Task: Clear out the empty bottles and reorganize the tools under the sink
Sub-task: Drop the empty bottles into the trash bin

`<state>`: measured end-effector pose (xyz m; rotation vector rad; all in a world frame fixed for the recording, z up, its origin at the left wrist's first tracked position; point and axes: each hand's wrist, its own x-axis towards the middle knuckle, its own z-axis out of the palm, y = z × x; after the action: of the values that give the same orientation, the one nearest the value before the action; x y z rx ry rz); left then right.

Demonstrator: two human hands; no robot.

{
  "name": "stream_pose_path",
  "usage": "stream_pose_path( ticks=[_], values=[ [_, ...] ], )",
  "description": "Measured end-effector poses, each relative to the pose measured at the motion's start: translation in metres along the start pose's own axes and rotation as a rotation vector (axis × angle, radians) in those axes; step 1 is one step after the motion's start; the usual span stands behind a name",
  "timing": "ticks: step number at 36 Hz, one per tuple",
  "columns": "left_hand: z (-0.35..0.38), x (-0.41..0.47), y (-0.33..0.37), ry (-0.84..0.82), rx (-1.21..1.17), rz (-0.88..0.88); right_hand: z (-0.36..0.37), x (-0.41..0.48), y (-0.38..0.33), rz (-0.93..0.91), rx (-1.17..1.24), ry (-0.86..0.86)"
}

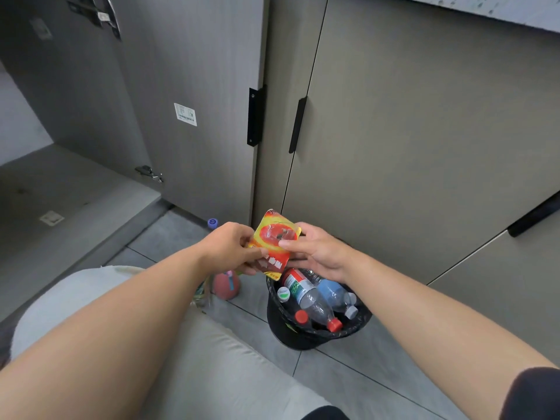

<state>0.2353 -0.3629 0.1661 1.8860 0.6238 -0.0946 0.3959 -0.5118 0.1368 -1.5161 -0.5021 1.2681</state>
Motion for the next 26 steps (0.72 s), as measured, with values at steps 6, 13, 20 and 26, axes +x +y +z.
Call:
stream_pose_path(
  ticks=[6, 13, 20, 26],
  values=[
    [-0.003, -0.001, -0.011, -0.033, 0.117, -0.064, -0.053, 0.002, -0.011, 0.027, -0.25, 0.271],
    [-0.005, 0.006, -0.013, -0.013, 0.208, -0.045, -0.105, 0.001, 0.01, 0.115, -1.162, 0.509],
    [-0.003, 0.009, -0.012, -0.02, 0.255, -0.037, -0.102, 0.003, 0.055, 0.095, -1.432, 0.61],
    [-0.005, 0.01, -0.015, -0.018, 0.247, -0.05, -0.096, 0.012, 0.072, 0.06, -1.463, 0.648]
  ],
)
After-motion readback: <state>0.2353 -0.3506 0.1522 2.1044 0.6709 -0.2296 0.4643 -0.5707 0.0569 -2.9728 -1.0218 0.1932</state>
